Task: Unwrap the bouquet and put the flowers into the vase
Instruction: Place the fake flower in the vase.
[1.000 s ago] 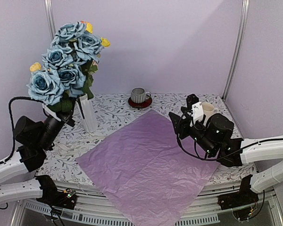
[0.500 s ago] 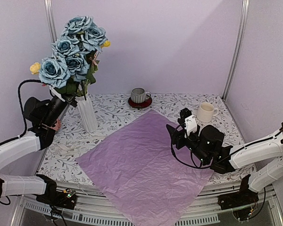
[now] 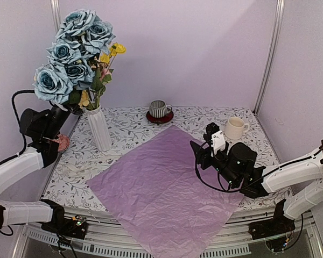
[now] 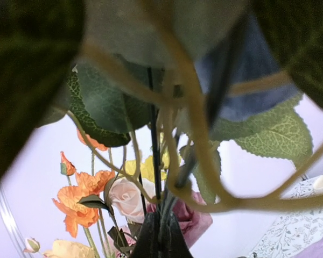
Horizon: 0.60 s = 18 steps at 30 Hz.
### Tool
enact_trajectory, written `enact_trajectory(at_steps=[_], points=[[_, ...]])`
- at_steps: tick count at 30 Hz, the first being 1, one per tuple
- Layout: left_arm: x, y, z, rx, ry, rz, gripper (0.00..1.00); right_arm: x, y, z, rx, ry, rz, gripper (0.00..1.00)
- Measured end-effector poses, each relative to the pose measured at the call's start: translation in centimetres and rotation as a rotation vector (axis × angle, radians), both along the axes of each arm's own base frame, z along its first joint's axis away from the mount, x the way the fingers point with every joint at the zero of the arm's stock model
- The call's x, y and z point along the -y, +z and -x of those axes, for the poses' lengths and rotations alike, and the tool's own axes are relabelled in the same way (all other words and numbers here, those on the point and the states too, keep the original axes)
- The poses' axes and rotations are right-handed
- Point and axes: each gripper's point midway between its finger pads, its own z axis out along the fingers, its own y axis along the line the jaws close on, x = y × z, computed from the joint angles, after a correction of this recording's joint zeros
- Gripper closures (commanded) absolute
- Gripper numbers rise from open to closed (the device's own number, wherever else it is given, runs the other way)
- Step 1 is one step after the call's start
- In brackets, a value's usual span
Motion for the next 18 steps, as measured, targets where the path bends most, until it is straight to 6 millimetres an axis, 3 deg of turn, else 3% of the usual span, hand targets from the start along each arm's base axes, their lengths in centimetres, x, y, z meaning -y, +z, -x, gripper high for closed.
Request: enact_trajectory(at_steps=[7,18], points=[[-0.5,-1.0,-0.7,-0.012,0.020,0.001,1.00,0.0,0.0,0.0,0.002,-0.001,0.002,0.42],[-0.6,-7.3,-4.2,-0.148,0.054,-0.002,1.00,0.0,0.1,0.0,0.004,-0.001,-0.002,0.42]])
